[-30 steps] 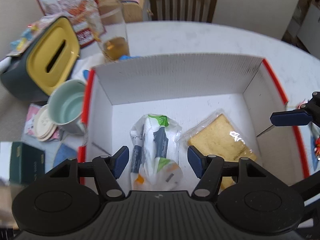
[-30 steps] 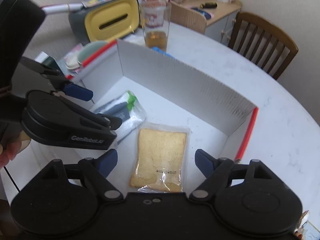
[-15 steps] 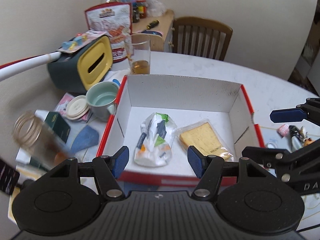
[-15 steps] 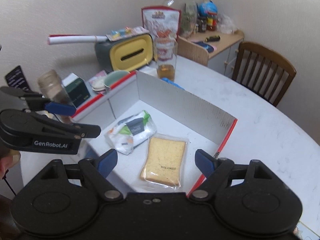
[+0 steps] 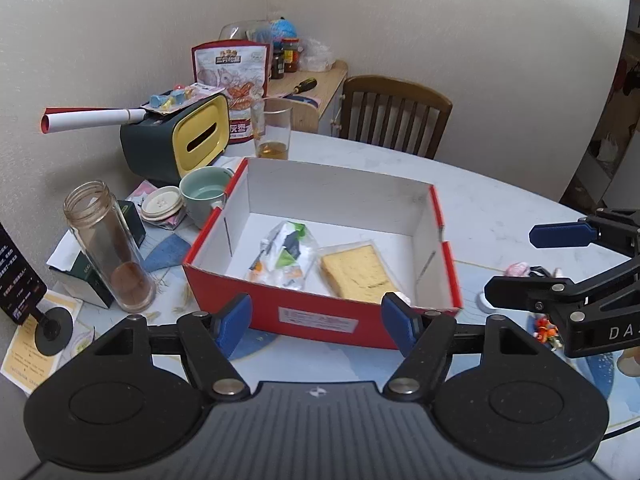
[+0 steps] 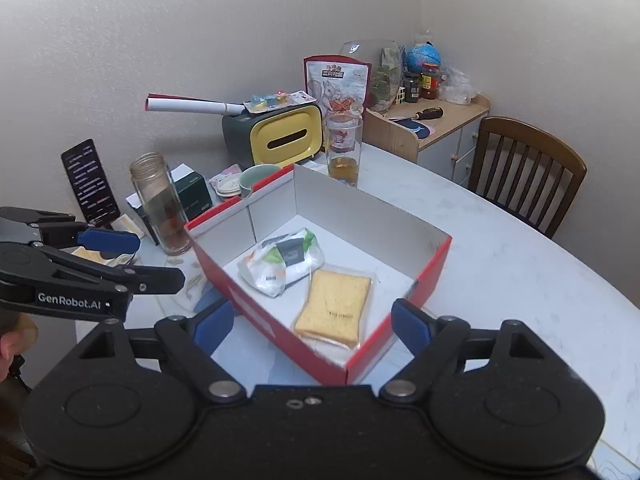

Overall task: Organize objects
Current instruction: 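Withdraw both grippers from the box back toward the item pile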

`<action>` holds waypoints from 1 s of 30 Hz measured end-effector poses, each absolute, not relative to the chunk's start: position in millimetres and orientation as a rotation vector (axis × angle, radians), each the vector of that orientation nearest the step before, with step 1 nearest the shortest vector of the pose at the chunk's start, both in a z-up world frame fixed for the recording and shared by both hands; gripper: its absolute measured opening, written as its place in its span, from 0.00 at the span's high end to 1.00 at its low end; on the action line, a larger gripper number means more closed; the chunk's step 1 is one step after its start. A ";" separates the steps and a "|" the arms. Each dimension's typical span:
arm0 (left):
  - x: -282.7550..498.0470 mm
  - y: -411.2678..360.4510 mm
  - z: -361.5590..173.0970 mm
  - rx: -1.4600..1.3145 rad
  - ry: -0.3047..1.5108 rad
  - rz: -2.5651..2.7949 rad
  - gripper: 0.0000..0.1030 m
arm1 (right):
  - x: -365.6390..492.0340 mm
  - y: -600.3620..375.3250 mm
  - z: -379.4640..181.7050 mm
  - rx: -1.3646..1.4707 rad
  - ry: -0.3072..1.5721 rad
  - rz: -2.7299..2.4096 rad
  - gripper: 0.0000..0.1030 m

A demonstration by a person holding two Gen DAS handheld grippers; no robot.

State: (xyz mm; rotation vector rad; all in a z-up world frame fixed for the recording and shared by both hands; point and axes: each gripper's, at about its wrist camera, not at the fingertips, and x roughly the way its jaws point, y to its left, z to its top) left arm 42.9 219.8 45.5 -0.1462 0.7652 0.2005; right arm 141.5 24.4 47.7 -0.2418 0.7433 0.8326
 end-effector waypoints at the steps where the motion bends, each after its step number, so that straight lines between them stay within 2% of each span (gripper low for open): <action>1: 38.7 215.1 46.7 -0.145 0.755 0.196 0.31 | 138.6 18.7 48.2 -0.241 0.738 0.831 0.16; 5: 27.9 196.2 50.7 -0.135 0.724 0.187 0.25 | 129.1 -4.0 49.7 -0.223 0.719 0.823 0.14; 19: 13.0 139.9 46.9 -0.150 0.685 0.125 0.20 | 118.1 -104.1 44.3 -0.105 0.672 0.726 0.01; 23: 12.9 128.9 42.4 -0.151 0.676 0.116 0.19 | 113.9 -129.4 41.1 -0.097 0.648 0.685 0.01; 25: 12.5 123.0 39.0 -0.151 0.671 0.106 0.14 | 112.2 -140.7 37.0 -0.093 0.648 0.659 0.01; 30: 16.7 109.8 29.0 -0.159 0.673 0.085 0.12 | 109.4 -165.9 21.3 -0.086 0.675 0.596 0.01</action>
